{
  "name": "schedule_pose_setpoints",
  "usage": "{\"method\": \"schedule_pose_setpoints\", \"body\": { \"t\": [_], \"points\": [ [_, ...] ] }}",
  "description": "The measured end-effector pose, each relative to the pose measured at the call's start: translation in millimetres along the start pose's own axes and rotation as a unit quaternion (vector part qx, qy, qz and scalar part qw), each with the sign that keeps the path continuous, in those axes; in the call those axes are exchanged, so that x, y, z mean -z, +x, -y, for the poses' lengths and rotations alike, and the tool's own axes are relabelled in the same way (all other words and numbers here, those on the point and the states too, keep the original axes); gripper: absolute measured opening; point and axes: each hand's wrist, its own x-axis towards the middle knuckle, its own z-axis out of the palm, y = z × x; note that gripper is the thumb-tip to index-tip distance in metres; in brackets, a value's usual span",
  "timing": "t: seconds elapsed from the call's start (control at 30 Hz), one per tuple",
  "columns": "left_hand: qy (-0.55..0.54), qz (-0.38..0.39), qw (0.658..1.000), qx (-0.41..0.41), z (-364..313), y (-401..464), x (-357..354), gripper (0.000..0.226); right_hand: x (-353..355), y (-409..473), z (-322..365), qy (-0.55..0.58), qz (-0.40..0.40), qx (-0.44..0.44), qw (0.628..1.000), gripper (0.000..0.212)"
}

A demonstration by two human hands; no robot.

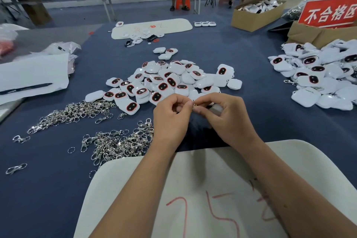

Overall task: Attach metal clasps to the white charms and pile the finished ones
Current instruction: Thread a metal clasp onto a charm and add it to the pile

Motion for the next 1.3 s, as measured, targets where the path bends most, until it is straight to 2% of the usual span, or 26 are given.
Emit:
{"method": "schedule_pose_setpoints", "body": {
  "t": [0.1,0.23,0.33,0.43,0.6,0.8,1.07,1.2,1.3],
  "points": [
    [-0.006,0.014,1.000,0.009,-0.5,0.2,0.4,0.010,0.5,0.1,-1.3,0.017,0.001,-0.010,1.000,0.006],
    [-0.019,0.043,0.999,0.005,0.4,-0.5,-0.7,0.015,2.6,1.6,-7.3,0.066,-0.017,-0.086,0.994,0.010],
    [-0.001,0.068,0.998,-0.015,1.5,-1.3,-1.2,0.013,2.0,0.9,-6.8,0.071,0.011,-0.059,0.996,0.011],
    [0.004,0.068,0.997,-0.027,1.9,-1.0,-1.2,0.013,1.7,1.2,-6.2,0.051,0.005,-0.035,0.998,0.012],
    [-0.040,0.090,0.995,-0.024,0.1,-1.5,1.0,0.016,5.7,2.7,-8.7,0.125,-0.003,-0.098,0.987,0.012],
    [-0.049,0.093,0.994,-0.034,-1.6,-2.2,1.3,0.016,6.8,2.9,-6.2,0.141,-0.002,-0.119,0.983,0.012],
    [-0.031,0.089,0.994,-0.052,-0.7,-2.7,0.4,0.010,7.0,2.6,-3.1,0.122,0.001,-0.103,0.987,0.016],
    [0.027,0.067,0.994,-0.082,2.5,-2.5,-2.8,0.013,3.8,1.3,-2.9,0.096,0.005,-0.084,0.992,0.015],
    [0.093,0.042,0.986,-0.134,3.7,-4.1,-4.6,0.013,2.2,1.1,-3.4,0.045,-0.005,-0.031,0.998,0.012]
  ]
}}
